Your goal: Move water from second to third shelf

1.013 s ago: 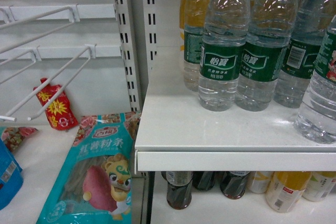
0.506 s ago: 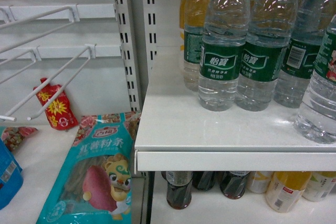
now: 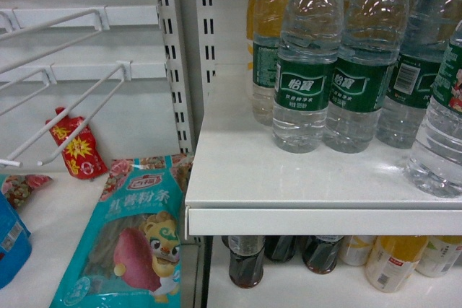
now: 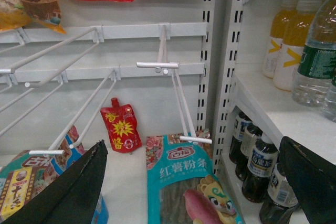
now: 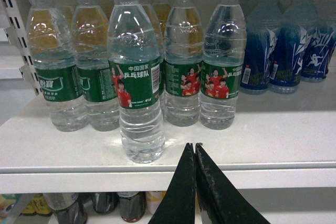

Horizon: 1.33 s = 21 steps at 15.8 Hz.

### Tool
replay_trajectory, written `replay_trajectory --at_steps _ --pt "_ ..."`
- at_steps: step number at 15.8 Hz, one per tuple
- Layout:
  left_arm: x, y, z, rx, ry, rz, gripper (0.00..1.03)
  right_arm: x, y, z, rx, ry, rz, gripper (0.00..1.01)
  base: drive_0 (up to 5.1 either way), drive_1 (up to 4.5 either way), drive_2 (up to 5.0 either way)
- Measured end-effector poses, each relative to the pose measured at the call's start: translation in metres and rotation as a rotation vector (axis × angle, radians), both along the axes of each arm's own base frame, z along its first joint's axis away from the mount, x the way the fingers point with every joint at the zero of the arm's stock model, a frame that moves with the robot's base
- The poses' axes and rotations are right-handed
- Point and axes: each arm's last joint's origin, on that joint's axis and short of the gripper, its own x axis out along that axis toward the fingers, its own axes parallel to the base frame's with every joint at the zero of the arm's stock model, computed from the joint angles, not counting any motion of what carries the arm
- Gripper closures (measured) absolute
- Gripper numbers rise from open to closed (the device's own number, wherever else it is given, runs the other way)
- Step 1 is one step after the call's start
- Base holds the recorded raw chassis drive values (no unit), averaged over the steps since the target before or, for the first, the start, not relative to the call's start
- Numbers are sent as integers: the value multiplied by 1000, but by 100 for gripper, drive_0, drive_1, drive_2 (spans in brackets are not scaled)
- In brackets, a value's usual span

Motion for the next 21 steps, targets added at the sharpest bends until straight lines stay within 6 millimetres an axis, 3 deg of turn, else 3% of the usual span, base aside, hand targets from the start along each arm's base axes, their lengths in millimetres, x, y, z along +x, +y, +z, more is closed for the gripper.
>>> replay_trajectory --at_steps 1,7,9,21 --pt "0 0 0 0 0 0 5 0 0 0 0 0 0 98 0 0 0" --pt "0 0 0 0 0 0 5 0 0 0 0 0 0 21 0 0 0" --pt "0 0 0 0 0 0 5 0 0 0 0 0 0 2 0 0 0" --pt "0 0 0 0 -2 0 5 0 0 0 0 -3 0 3 0 0 0"
